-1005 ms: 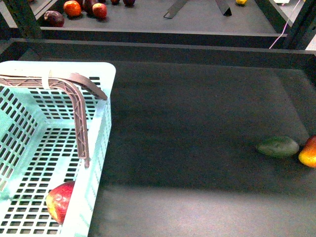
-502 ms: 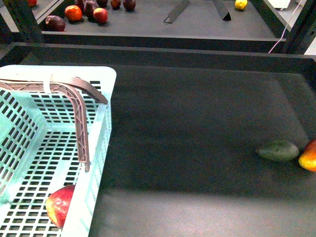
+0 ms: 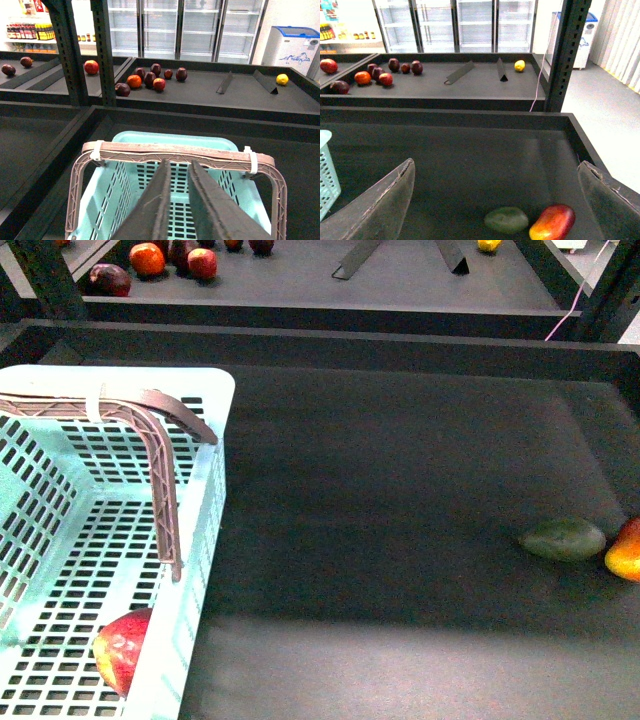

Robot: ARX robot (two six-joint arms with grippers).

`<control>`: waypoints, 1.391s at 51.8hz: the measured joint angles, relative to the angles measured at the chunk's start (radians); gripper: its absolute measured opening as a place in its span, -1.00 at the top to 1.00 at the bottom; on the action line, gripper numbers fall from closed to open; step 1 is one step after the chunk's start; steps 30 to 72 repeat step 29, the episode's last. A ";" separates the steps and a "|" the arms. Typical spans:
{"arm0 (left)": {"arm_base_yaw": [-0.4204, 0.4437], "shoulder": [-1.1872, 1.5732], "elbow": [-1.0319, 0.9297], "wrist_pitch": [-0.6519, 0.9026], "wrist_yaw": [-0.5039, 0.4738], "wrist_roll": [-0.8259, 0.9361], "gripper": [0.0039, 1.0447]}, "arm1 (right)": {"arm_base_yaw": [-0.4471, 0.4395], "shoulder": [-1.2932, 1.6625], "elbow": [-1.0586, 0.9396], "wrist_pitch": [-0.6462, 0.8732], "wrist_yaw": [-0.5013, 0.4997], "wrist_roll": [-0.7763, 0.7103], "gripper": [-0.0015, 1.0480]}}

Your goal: Pick apple with right arm and hold basket with left

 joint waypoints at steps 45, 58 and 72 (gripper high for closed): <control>0.000 0.000 0.000 0.000 0.000 0.002 -0.87 | 0.000 0.000 0.000 0.000 0.000 0.000 -0.83; 0.000 0.000 0.000 0.000 0.000 0.002 -0.87 | 0.000 0.000 0.000 0.000 0.000 0.000 -0.83; 0.000 0.000 0.000 0.000 0.000 0.002 -0.87 | 0.000 0.000 0.000 0.000 0.000 0.000 -0.83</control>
